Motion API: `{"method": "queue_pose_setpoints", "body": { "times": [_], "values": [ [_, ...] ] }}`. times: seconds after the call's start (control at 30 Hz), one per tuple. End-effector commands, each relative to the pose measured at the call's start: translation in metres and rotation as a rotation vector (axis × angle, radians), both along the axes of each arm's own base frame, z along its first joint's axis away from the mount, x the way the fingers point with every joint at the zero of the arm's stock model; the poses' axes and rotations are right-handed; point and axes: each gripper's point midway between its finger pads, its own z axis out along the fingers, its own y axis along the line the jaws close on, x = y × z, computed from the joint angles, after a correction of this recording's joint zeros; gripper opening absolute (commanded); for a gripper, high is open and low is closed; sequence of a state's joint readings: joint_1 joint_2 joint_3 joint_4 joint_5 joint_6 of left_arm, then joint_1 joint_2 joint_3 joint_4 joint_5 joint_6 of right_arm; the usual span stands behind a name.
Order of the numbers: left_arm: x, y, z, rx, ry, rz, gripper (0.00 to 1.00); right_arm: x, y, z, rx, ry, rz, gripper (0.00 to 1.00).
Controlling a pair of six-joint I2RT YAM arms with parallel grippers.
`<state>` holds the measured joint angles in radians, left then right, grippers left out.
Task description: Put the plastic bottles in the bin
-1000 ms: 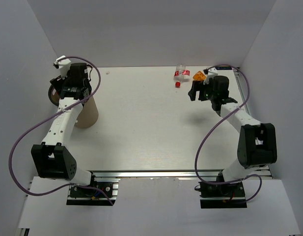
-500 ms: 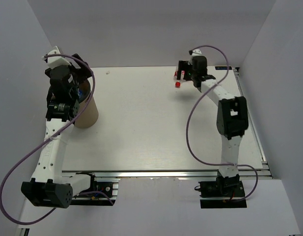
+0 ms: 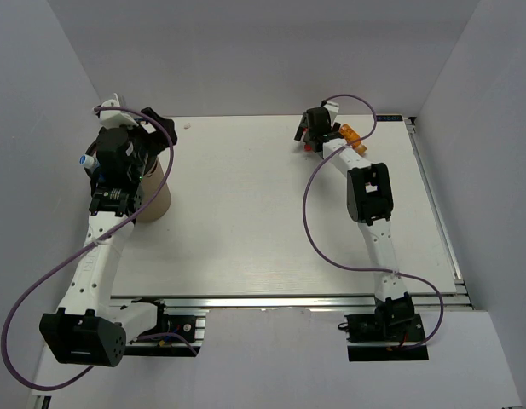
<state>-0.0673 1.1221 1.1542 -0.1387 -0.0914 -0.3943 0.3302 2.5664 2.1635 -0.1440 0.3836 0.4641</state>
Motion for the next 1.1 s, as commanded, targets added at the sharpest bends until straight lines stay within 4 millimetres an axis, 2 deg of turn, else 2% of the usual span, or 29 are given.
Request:
{"method": "queue_pose_setpoints", "body": {
  "times": [0.0,0.13,0.2,0.23,0.3,0.33,0.5,0.53,0.63,0.7,0.73,0.77,0.8,0.83,0.87,0.9,0.93,0.97,1.0,1.03,1.07],
  "values": [
    [-0.004,-0.009,0.017,-0.013,-0.060,-0.048,0.98,0.019,-0.001,0.018,0.044,-0.071,-0.054,0.89],
    [0.000,-0.012,0.012,-0.013,-0.051,-0.064,0.98,0.025,0.001,0.020,0.094,-0.100,-0.070,0.88],
    [0.000,-0.010,0.011,-0.010,-0.047,-0.055,0.98,0.024,0.002,0.017,0.102,-0.092,-0.064,0.78],
    [-0.001,-0.006,0.011,-0.009,-0.047,-0.035,0.98,0.024,0.002,0.018,0.111,-0.093,-0.066,0.69],
    [-0.003,-0.005,0.014,-0.009,-0.059,-0.025,0.98,0.023,0.003,0.017,0.119,-0.090,-0.060,0.60],
    [-0.003,-0.004,0.014,-0.009,-0.060,-0.022,0.98,0.022,0.002,0.016,0.121,-0.087,-0.065,0.51],
    [-0.012,0.005,0.018,-0.009,-0.076,0.027,0.98,0.021,0.001,0.011,0.159,-0.066,-0.071,0.34],
    [-0.013,0.006,0.018,-0.009,-0.078,0.033,0.98,0.019,0.000,0.008,0.165,-0.059,-0.072,0.28],
    [-0.014,0.006,0.016,-0.009,-0.071,0.033,0.98,0.019,0.000,0.014,0.176,-0.071,-0.066,0.16],
    [-0.013,0.007,0.015,-0.013,-0.067,0.036,0.98,0.012,0.002,0.010,0.169,-0.058,-0.036,0.11],
    [-0.013,0.006,0.015,-0.019,-0.067,0.033,0.98,0.014,0.006,0.027,0.178,-0.097,-0.007,0.07],
    [-0.012,0.004,0.014,-0.023,-0.064,0.027,0.98,0.007,0.012,0.021,0.185,-0.088,0.043,0.05],
    [-0.011,0.000,0.015,-0.029,-0.064,0.003,0.98,0.003,0.018,0.027,0.183,-0.102,0.096,0.02],
    [-0.007,-0.006,0.011,-0.041,-0.053,-0.022,0.98,0.002,0.033,0.059,0.187,-0.174,0.218,0.00],
    [-0.005,-0.011,0.009,-0.048,-0.049,-0.054,0.98,-0.005,0.042,0.070,0.189,-0.200,0.293,0.00],
    [-0.004,-0.031,0.009,-0.064,-0.054,-0.164,0.98,-0.022,0.047,0.057,0.183,-0.176,0.365,0.00],
    [0.001,-0.041,0.001,-0.074,-0.032,-0.215,0.98,-0.033,0.054,0.088,0.169,-0.238,0.468,0.00],
    [0.003,-0.049,-0.002,-0.090,-0.022,-0.256,0.98,-0.048,0.071,0.105,0.203,-0.292,0.592,0.00],
    [0.005,-0.058,-0.002,-0.117,-0.024,-0.292,0.98,-0.072,0.072,0.083,0.211,-0.251,0.651,0.00],
    [0.006,-0.069,-0.006,-0.124,-0.014,-0.343,0.98,-0.089,0.079,0.116,0.214,-0.321,0.724,0.00],
    [0.010,-0.080,-0.016,-0.134,0.012,-0.372,0.98,-0.106,0.087,0.132,0.242,-0.382,0.811,0.00]
  ]
}}
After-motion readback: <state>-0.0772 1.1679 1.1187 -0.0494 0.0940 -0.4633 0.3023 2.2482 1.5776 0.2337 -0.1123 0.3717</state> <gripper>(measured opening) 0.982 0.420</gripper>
